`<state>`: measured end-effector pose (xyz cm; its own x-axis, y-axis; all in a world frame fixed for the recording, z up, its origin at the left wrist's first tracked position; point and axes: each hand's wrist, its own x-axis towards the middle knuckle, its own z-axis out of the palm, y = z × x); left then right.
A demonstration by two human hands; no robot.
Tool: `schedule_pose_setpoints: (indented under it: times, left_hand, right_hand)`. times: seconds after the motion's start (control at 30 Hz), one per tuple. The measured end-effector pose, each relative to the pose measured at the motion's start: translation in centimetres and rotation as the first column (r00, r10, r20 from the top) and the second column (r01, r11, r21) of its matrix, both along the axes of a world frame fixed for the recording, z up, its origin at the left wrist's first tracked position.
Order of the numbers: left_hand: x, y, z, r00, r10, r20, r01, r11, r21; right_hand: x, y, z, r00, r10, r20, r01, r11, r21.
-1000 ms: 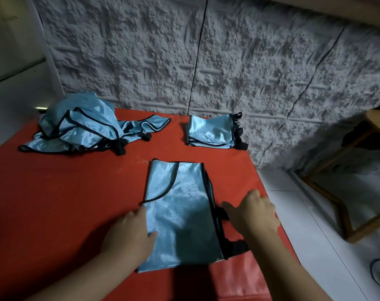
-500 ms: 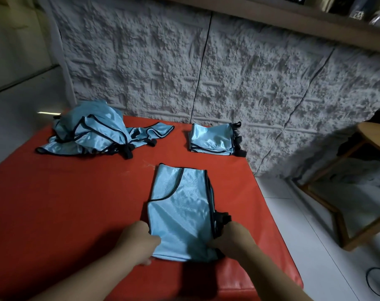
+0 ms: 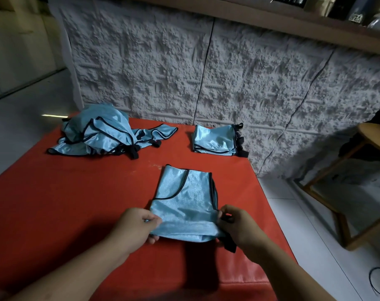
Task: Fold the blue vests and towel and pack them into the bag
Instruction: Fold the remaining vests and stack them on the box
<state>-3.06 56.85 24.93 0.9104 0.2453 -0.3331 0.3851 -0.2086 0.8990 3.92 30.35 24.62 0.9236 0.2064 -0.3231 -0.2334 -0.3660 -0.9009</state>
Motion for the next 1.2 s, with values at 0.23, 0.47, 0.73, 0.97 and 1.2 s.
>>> schedule_pose_setpoints:
  times: [0.23,0.47,0.73,0.97,1.2]
  left_hand:
    - [-0.6,0.8,1.2,0.982,-0.172,-0.073,0.178,0.981,0.083]
    - [0.3,0.5,0.1,0.984,-0.122,0.129,0.079,0.953,0.292]
    - [0.5,2.3,0.4,0.954,-0.262,0.147,0.167,0.869,0.466]
    - [0.5,4.2,0.9,0.837,-0.547,-0.008,0.5,0.759,0.418]
    - [2.9,5.8,0.4,0.881,-0.459,0.115,0.409,0.861,0.304]
  right_hand:
    - [-0.5,-0.3,2.3,0.962,0.272,0.023,-0.272,0.962,-0.01]
    - [-0.8,1.4,1.7,0.825,0.548,0.14,-0.297,0.63,-0.718]
    - [0.3,-0.3,1.4,0.725,0.598,0.342,-0.198,0.657,-0.728]
    - [-0.7,-0.7,3.8,0.758,0.638,0.136,-0.406,0.624,-0.667]
    - [1.5,0.2,4.3,0.884,0.452,0.119,-0.388,0.851,-0.354]
